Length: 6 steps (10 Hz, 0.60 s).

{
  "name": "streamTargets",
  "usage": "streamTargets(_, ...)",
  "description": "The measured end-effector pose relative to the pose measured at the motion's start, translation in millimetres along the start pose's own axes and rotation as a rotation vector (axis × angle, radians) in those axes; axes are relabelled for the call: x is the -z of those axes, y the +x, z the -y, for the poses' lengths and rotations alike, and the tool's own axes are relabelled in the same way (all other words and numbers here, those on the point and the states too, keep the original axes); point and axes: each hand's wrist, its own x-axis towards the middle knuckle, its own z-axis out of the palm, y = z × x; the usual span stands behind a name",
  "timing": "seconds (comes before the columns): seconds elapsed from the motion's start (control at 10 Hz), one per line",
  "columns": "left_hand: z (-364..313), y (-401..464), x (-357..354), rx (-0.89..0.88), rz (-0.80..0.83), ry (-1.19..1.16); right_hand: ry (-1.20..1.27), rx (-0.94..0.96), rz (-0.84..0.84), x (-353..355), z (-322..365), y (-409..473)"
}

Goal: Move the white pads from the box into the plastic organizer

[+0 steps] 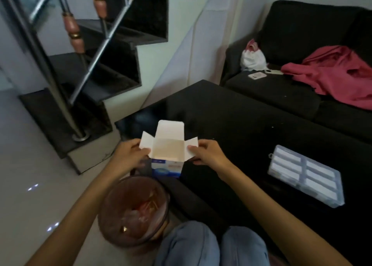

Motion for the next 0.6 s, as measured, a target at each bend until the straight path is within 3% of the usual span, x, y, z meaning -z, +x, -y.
streamTargets(0.1,42.3,-26.9,47.3,0.103,0.006,0.074,-0.143,-0.035,0.146,-58.9,-7.7,-6.1)
streamTargets(0.2,82.1,-32.0,67.0,0.233,0.026,0.128,-0.251,-0.041,0.179,-102.9,-21.3,-1.2)
streamTargets(0.3,109.0,-26.0,69.6,0.295,-0.011,0.14,-0.349,-0.031,0.109,-136.4,-32.1,7.0)
streamTargets(0.4,134.4,-16.9,63.1,0.309,-0.016,0.232,-0.441,-0.09,0.107,-154.9,-43.7,19.6)
streamTargets(0.5,162.0,-13.3,57.7,0.332,0.09,0.487,-0.461,-0.209,0.152,-152.9,-52.9,26.3)
streamTargets(0.6,189.3,-18.0,59.8,0.415,0.165,0.579,-0.438,-0.212,0.157,-141.5,-54.8,26.1)
